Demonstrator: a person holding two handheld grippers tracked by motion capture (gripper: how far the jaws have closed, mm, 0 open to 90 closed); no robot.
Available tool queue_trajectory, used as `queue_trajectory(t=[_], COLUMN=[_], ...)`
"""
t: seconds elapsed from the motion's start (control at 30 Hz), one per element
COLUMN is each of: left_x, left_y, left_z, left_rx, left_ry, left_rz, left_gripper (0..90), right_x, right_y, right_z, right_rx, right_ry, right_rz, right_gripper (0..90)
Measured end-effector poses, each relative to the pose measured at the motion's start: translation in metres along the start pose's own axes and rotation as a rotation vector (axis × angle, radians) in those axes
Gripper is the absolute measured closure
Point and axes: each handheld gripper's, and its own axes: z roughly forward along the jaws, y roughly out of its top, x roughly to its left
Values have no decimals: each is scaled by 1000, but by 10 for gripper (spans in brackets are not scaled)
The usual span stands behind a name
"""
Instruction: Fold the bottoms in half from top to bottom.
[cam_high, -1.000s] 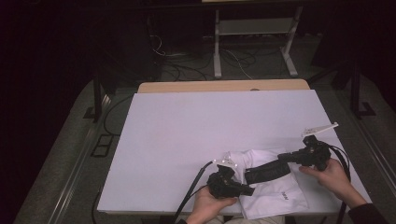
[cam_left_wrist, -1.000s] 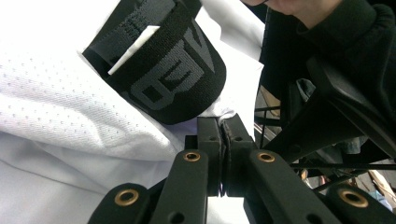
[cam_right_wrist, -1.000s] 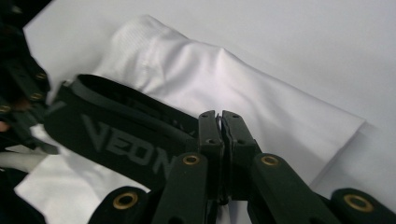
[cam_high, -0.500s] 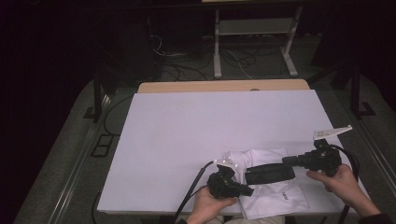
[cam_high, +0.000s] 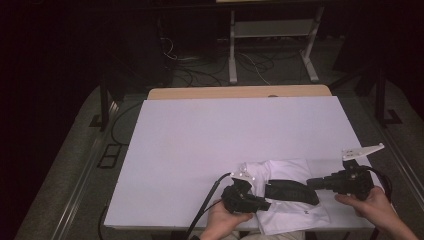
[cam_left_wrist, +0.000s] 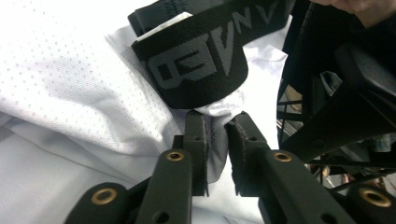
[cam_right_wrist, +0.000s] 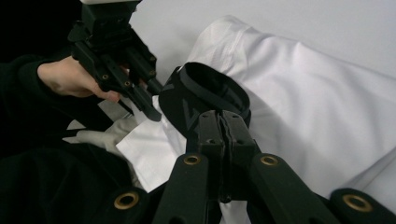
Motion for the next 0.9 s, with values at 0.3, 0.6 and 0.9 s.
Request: queue_trajectory(t=[0.3,0.6,0.9], left_x=[-3,-5,-8], left_y=[0,0,5], left_z=[-1,-5,-13], left_rx=[-5,-34,-62], left_ry=[13,44,67], left_rz=[19,44,82], left_gripper=[695,491,321], right_x=[4,5,6], right_y=[-10,-19,-20], right_z=[2,-1,-3], right_rx=[70,85,89], right_ry=[41,51,45], right_rz=[-1,7,6], right_gripper=[864,864,853])
